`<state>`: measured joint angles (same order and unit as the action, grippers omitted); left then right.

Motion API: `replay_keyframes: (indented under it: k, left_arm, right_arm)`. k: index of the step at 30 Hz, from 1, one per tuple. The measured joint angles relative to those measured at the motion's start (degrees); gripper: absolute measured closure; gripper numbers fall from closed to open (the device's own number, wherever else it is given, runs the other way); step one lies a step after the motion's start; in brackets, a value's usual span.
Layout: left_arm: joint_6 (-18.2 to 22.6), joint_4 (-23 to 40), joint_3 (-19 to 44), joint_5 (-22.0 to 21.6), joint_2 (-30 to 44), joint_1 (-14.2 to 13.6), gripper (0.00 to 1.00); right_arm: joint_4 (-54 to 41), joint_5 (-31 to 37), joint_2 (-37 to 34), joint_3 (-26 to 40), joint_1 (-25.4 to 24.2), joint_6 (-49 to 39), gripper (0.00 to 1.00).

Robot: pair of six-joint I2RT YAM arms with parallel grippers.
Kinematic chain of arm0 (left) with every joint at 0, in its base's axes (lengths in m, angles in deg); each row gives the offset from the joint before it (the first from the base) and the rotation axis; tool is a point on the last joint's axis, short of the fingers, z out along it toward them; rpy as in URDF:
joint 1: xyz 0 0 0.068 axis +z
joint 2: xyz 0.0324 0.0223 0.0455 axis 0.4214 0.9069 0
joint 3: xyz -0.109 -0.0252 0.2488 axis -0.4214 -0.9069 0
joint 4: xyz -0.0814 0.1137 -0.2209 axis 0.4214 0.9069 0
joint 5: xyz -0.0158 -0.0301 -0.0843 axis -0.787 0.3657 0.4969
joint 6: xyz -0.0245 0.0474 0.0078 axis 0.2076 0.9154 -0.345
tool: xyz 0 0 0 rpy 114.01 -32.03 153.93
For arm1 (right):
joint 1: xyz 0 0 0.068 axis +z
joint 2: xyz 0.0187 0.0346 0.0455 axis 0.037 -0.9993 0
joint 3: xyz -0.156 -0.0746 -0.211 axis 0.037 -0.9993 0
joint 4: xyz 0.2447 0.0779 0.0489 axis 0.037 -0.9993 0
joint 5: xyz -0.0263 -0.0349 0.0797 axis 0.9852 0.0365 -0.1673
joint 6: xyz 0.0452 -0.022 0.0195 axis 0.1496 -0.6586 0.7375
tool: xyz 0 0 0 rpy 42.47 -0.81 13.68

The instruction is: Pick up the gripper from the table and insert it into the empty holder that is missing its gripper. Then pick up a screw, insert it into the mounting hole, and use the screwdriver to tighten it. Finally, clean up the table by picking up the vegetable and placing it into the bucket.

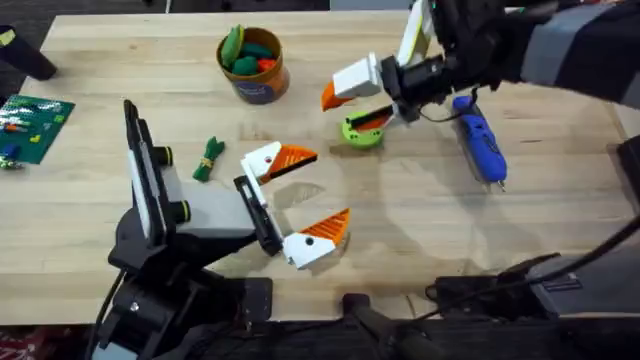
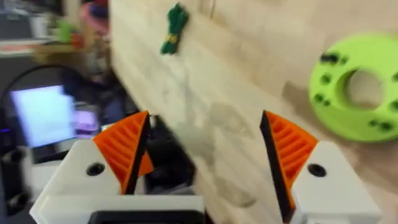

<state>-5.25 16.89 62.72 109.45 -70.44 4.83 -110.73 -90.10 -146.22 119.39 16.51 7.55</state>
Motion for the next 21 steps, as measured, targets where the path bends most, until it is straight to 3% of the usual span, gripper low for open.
replay_keyframes:
  k: [13,21]
  left_arm:
    - [0.0,0.0,0.0,0.0,0.0,0.0,0.016]
    - [0.0,0.0,0.0,0.0,0.0,0.0,0.016]
  right_arm:
    - [0.4,22.2,-0.1,2.8,6.1,-15.0,0.006]
    - [3.5,30.2,-3.6,2.9,9.0,-18.0,0.009]
